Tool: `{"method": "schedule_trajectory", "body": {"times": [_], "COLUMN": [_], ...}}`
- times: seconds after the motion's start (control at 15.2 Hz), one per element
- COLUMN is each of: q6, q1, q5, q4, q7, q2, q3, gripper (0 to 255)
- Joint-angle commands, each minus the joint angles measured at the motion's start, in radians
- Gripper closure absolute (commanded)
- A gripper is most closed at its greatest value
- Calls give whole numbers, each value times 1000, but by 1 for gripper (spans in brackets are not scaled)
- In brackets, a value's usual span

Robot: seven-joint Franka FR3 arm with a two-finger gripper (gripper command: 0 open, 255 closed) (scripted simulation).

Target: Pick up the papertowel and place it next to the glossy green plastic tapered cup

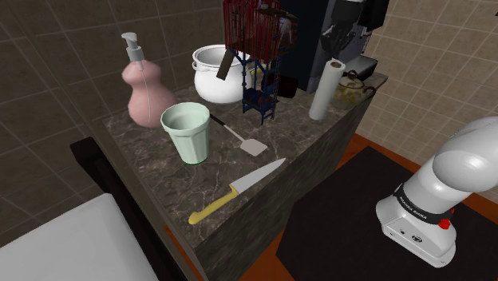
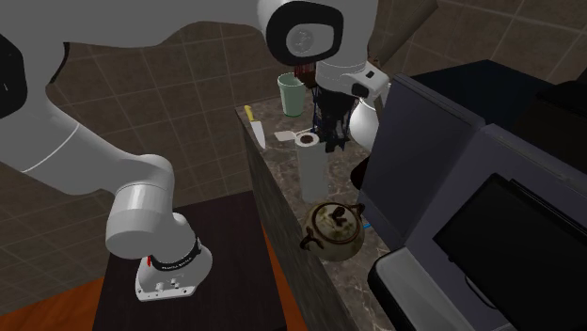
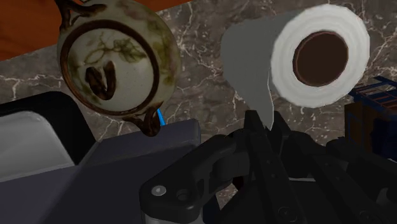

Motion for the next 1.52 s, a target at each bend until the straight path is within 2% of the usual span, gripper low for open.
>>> {"method": "schedule_trajectory", "body": {"times": [0.0, 0.26, 0.33, 1.45], "q6": [-24, -36, 9, -219], "q1": [3, 7, -2, -4], "q5": [4, 6, 0, -1], "q4": [-11, -8, -45, 199], "q7": [5, 13, -12, -1], "q2": [19, 10, 19, 35], "q3": [5, 11, -5, -5], "gripper": [255, 255, 255, 255]}}
